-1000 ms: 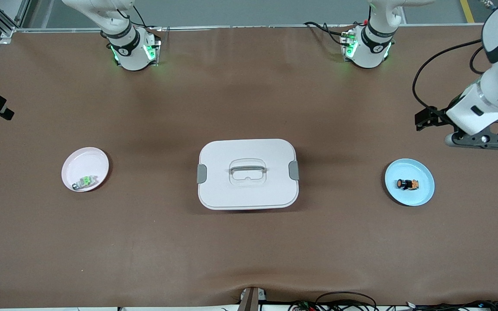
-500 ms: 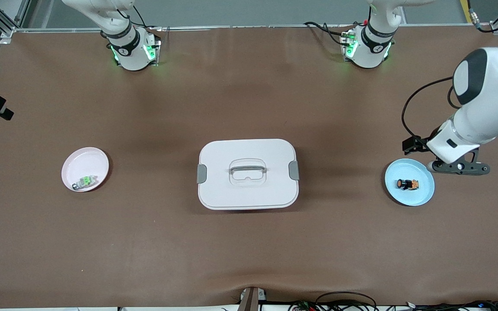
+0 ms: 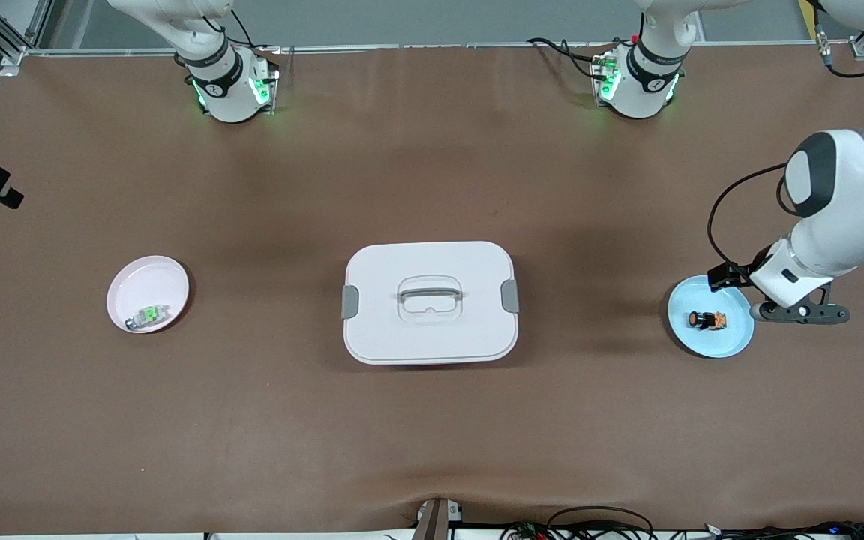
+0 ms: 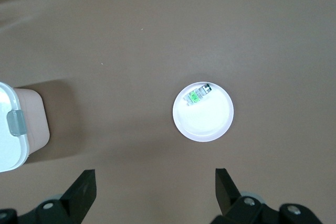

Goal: Transfer orange switch to right arm and place
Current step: 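Lower the left gripper over the orange switch and close on it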

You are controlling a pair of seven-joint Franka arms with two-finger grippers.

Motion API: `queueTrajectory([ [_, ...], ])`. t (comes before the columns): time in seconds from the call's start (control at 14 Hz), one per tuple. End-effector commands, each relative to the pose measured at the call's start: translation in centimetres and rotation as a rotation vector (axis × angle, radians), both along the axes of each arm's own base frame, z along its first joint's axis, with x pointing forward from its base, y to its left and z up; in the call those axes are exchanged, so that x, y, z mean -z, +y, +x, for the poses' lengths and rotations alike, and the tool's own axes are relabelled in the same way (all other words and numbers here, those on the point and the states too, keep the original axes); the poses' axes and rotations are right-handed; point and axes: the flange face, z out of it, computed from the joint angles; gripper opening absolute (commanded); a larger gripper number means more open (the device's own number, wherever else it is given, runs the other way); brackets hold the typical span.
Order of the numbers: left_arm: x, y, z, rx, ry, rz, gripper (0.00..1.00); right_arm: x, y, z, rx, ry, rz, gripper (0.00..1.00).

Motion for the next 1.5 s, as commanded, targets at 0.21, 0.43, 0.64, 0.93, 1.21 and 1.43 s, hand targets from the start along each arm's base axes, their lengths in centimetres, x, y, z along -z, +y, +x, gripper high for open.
queueTrajectory([
  [0.21,6.9,2.4,1.1,-0.018,0.01,-0.007,1.0,-0.3,-0.4,0.0,-0.006,-0.002,-0.014,1.0],
  [0.43,9.9,2.9,1.5,-0.009,-0.001,-0.002,1.0,-0.2,-0.4,0.1,-0.006,-0.001,-0.014,1.0],
  [0.64,12.7,2.9,1.8,-0.007,-0.015,-0.011,1.0,-0.2,-0.4,0.1,-0.006,-0.001,-0.014,1.0],
  [0.93,15.0,3.9,1.9,-0.022,-0.029,-0.016,1.0,-0.2,-0.4,0.1,-0.004,-0.002,-0.014,1.0],
  [1.21,16.0,3.8,1.8,-0.02,-0.026,-0.019,1.0,-0.2,-0.4,0.1,-0.004,-0.001,-0.012,1.0],
  [1.43,16.8,3.8,1.6,-0.017,-0.014,-0.021,1.0,-0.2,-0.3,0.1,-0.006,-0.002,-0.012,1.0],
])
